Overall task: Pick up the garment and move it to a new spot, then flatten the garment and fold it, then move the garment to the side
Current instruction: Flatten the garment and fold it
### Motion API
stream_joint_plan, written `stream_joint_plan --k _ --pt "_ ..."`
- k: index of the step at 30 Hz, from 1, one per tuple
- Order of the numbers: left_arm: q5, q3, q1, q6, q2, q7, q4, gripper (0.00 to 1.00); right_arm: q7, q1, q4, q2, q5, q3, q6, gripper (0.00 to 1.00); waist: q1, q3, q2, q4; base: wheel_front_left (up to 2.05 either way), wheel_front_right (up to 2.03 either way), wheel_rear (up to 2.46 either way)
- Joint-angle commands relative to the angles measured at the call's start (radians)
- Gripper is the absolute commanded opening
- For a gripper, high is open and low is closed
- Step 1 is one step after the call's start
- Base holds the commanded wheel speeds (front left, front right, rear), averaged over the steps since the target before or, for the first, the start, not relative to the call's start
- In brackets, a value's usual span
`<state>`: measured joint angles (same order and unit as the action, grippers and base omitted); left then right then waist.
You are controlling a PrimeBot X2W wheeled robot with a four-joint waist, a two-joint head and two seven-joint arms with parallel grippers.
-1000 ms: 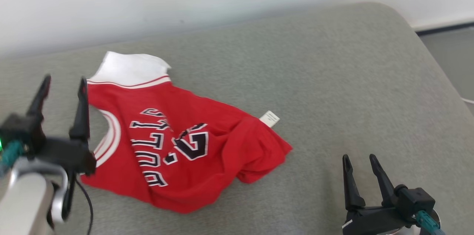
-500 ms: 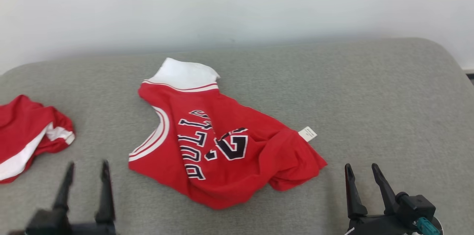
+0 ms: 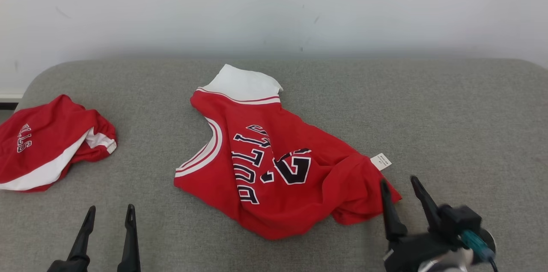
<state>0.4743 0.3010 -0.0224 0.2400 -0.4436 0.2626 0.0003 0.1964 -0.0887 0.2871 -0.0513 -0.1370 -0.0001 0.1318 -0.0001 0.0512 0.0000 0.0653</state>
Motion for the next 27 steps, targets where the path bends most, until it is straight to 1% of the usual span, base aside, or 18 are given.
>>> stream_joint_plan --k 1,6,11,16,19,20,21,24,27 --pt "-0.012 -0.003 0.005 -0.002 0.009 0.003 -0.004 1.00 -0.014 -0.028 0.001 0.001 0.013 0.013 -0.002 1.00 0.0001 0.008 0.0000 0.005 0.00 0.00 0.00" --pt "-0.023 -0.001 0.030 -0.019 0.030 0.003 0.010 1.00 -0.108 -0.145 0.057 -0.031 0.006 0.055 -0.002 1.00 0.0001 0.026 0.0000 0.021 0.00 0.00 0.00" --pt "-0.034 0.000 0.054 -0.046 0.054 0.003 0.035 1.00 -0.210 -0.241 0.172 -0.068 -0.024 0.079 -0.002 1.00 0.0001 0.042 0.0000 0.048 0.00 0.00 0.00" --pt "-0.046 -0.003 0.071 -0.068 0.080 0.003 0.063 1.00 -0.268 -0.299 0.296 -0.088 -0.067 0.087 -0.002 1.00 0.0001 0.047 0.0000 0.072 0.00 0.00 0.00" --pt "-0.053 -0.006 0.074 -0.080 0.092 0.003 0.074 1.00 -0.285 -0.321 0.355 -0.082 -0.107 0.102 -0.002 1.00 0.0001 0.046 0.0000 0.081 0.00 0.00 0.00" --pt "-0.055 -0.009 0.074 -0.080 0.095 0.003 0.078 1.00 -0.293 -0.323 0.374 -0.084 -0.119 0.112 -0.002 0.47 0.0001 0.045 0.0000 0.083 0.00 0.00 0.00" --pt "-0.057 -0.012 0.074 -0.086 0.098 0.003 0.082 1.00 -0.290 -0.327 0.386 -0.090 -0.129 0.119 -0.002 0.00 0.0001 0.044 0.0000 0.084 0.00 0.00 0.00" --pt "-0.063 -0.020 0.070 -0.093 0.107 0.003 0.092 1.00 -0.270 -0.340 0.418 -0.100 -0.152 0.134 -0.002 0.00 0.0001 0.038 0.0000 0.083 0.00 0.00 0.00" --pt "-0.066 -0.028 0.062 -0.100 0.114 0.003 0.102 1.00 -0.213 -0.356 0.429 -0.112 -0.158 0.146 -0.002 0.00 0.0001 0.027 0.0000 0.076 0.00 0.00 0.00"
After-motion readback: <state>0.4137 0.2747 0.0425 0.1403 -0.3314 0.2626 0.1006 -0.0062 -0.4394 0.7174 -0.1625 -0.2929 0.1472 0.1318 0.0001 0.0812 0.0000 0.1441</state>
